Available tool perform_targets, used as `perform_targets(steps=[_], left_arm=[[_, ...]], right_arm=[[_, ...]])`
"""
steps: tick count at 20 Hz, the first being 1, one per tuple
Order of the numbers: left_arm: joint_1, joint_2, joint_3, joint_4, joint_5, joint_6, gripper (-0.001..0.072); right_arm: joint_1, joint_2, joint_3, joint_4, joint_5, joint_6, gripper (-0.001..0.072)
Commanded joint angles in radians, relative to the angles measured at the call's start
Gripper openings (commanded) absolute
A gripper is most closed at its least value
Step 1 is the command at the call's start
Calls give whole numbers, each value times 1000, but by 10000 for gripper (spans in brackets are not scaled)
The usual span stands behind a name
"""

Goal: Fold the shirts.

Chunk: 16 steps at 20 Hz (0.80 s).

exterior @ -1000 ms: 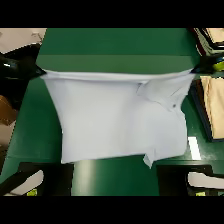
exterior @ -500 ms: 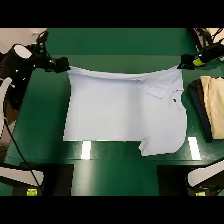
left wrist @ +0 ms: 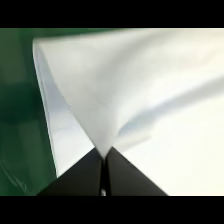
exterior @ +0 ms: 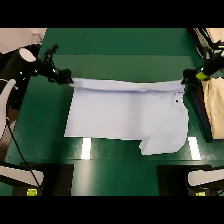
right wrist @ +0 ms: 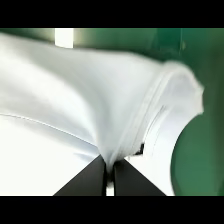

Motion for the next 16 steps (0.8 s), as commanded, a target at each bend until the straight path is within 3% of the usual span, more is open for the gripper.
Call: perform_targets(steps=[1,3,4,5,7,10,16], left_arm=[[-8,1,-123,8,9,8,24],[-8,1,-137,6,9,-3,27],[-8,2,-134,-2,8,-20,231],[-5,7,-134,-3,-1,-38,523],[6,53,-137,11,-47,-52,549],[27,204,-239,170,-117,-52,550],[50,504,-682,191,-114,-54,550]], right_arm=[[0,118,-270,-8,-124,-1,22],[0,155,-347,2,-164,5,26],[0,166,-362,2,-165,19,167],[-1,168,-357,2,-147,23,405],[-9,179,-322,1,-46,24,414],[-59,281,-373,66,45,-21,414],[-204,523,-575,300,31,-56,415]])
